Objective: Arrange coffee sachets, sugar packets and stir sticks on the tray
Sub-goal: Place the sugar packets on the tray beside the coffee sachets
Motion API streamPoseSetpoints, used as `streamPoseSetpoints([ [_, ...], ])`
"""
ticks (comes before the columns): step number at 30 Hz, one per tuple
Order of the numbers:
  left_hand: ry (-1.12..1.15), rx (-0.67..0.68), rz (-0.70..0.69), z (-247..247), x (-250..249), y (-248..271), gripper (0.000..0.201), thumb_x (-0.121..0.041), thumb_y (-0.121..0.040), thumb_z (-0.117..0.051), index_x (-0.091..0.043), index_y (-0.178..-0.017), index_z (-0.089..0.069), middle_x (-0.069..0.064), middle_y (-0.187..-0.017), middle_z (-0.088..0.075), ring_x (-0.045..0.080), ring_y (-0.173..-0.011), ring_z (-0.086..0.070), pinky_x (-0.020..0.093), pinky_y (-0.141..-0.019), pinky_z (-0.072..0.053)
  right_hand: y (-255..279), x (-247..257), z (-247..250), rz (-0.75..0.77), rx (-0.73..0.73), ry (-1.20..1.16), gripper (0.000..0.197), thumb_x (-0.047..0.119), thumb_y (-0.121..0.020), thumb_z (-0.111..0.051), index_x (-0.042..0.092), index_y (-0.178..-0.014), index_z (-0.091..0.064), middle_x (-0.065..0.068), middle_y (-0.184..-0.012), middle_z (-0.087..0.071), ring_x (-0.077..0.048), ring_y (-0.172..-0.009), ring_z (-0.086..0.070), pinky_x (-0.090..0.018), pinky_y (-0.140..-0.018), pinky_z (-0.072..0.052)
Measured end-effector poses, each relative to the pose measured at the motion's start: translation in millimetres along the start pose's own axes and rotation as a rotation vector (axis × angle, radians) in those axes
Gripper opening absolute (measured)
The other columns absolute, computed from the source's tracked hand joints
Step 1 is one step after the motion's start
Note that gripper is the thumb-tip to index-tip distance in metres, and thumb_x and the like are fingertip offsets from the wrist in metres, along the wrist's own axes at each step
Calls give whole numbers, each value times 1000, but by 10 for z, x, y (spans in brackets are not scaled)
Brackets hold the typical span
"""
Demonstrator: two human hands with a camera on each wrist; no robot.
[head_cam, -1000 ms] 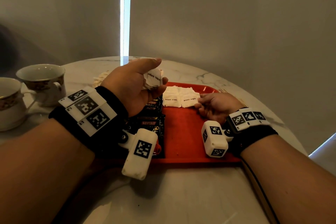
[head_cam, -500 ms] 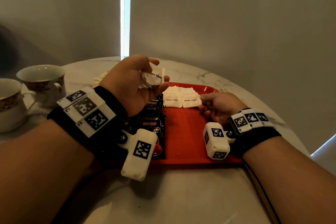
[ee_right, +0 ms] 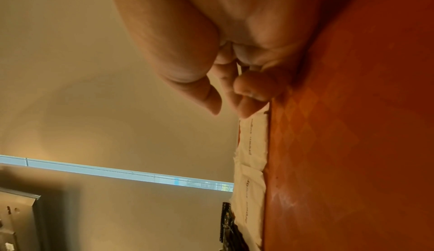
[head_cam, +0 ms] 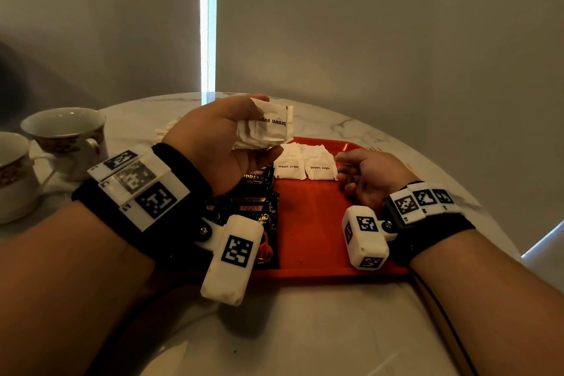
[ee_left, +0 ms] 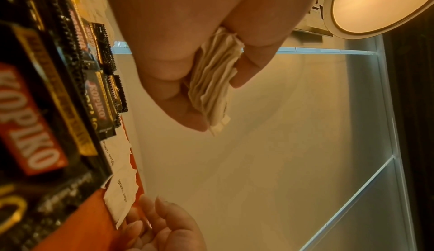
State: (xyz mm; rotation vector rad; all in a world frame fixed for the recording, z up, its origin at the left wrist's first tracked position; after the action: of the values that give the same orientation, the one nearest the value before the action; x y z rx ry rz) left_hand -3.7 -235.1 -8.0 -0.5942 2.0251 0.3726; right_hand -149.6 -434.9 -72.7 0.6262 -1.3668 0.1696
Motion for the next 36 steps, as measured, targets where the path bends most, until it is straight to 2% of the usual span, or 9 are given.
streamPoseSetpoints([
  [5, 66, 40, -21, -29, -6, 21, 42, -7, -96, -50, 1, -137, -53, 23, -123, -67, 29, -87, -73, 31, -62, -58, 59, 158, -40, 126, 48, -205, 8, 19, -96, -61, 11, -97, -60, -1, -74, -56, -10, -57, -49, -20, -48, -34],
  [9, 56, 58, -22, -58, 25, 24, 38, -4, -96, -51, -2, -133, -55, 21, -119, -68, 31, -92, -74, 31, -63, -58, 354, 443, -130, 261, 228, -426, 22, 34, -93, -60, 13, -90, -64, 0, -74, -59, -10, -57, -50, -20, -43, -36],
  [12, 50, 69, -30, -90, 45, 23, 40, -2, -96, -53, -1, -136, -52, 21, -115, -71, 32, -93, -75, 31, -64, -59, 653, 541, -332, 336, 398, -348, 32, 44, -87, -63, 13, -93, -66, 0, -77, -60, -10, -60, -50, -20, -46, -36],
  [15, 46, 72, -44, -115, 50, 26, 30, 0, -94, -56, -5, -124, -57, 21, -110, -73, 33, -92, -75, 32, -64, -59, 809, 484, -568, 358, 497, -253, 40, 35, -81, -68, 5, -106, -64, -1, -81, -59, -11, -62, -51, -20, -47, -35],
  [17, 42, 85, -51, -138, 55, 35, 27, 1, -94, -56, -8, -119, -57, 21, -110, -72, 32, -88, -75, 31, -62, -58, 841, 445, -652, 358, 503, -209, 49, 28, -79, -68, 3, -120, -59, -3, -85, -59, -12, -63, -52, -22, -49, -36],
  [23, 36, 81, -68, -142, 50, 41, 27, 0, -94, -57, -8, -119, -57, 20, -109, -72, 30, -83, -75, 31, -61, -58, 833, 425, -673, 345, 494, -201, 62, 11, -76, -74, -8, -131, -53, -3, -79, -57, -9, -57, -49, -19, -44, -35],
  [26, 33, 86, -72, -143, 57, 38, 31, -2, -94, -59, -7, -124, -58, 20, -110, -72, 29, -85, -75, 31, -62, -58, 842, 429, -663, 346, 484, -201, 53, 15, -73, -69, 2, -123, -57, -3, -78, -58, -10, -58, -49, -18, -43, -35],
  [31, 17, 108, -50, -147, 80, 28, 36, -8, -97, -57, -2, -132, -55, 20, -114, -71, 27, -86, -74, 31, -63, -58, 838, 427, -647, 342, 453, -216, 45, 14, -76, -69, 3, -118, -59, -8, -88, -63, -13, -62, -57, -21, -49, -39],
  [36, -32, 48, -2, -97, 102, 25, 17, -6, -98, -51, -13, -110, -62, 19, -118, -65, 35, -100, -70, 38, -64, -60, 808, 435, -606, 329, 409, -300, 27, 12, -91, -58, 6, -117, -56, -15, -102, -66, -19, -75, -65, -25, -55, -46],
])
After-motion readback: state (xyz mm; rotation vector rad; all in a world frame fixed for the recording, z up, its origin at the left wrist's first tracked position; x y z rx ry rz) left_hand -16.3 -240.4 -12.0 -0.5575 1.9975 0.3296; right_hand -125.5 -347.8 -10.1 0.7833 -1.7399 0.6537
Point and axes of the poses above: each hand's wrist, its own y-axis away from the middle knuckle, its own z-axis out of the back of the hand, x = y × z, the point moved 8 cm from there along -y, towards the middle knuckle
